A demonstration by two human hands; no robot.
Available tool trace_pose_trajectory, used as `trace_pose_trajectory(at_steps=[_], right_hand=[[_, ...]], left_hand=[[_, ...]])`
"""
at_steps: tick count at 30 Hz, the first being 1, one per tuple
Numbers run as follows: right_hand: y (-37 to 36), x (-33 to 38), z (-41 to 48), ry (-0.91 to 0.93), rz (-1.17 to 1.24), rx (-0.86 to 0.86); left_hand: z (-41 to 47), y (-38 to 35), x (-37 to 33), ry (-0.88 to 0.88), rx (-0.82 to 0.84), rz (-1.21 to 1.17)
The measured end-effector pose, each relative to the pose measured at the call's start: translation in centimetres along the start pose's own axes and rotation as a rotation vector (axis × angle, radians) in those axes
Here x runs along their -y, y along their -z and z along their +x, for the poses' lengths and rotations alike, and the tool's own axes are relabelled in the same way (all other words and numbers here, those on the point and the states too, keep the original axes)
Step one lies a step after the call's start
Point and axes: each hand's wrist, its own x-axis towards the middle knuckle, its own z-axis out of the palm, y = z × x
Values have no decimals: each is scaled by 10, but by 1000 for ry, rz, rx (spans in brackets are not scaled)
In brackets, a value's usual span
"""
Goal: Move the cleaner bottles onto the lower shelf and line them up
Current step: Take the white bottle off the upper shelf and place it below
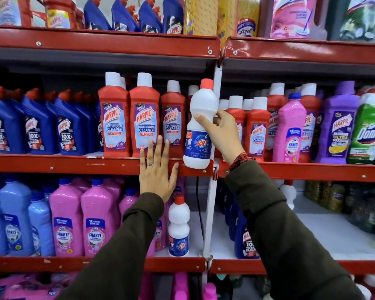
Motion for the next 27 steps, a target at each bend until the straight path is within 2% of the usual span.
trace_pose_trajectory(at_steps=[5,17,27], right_hand=[[34,-17,-26,-27,23,16],[145,-70,-71,-42,6,-23],[239,-130,-109,-121,-31,-9]], left_hand=[[-11,4,-19,72,11,-23],[-74,-4,-130,19,58,-96],[-154,-48,-218,69,262,-83]])
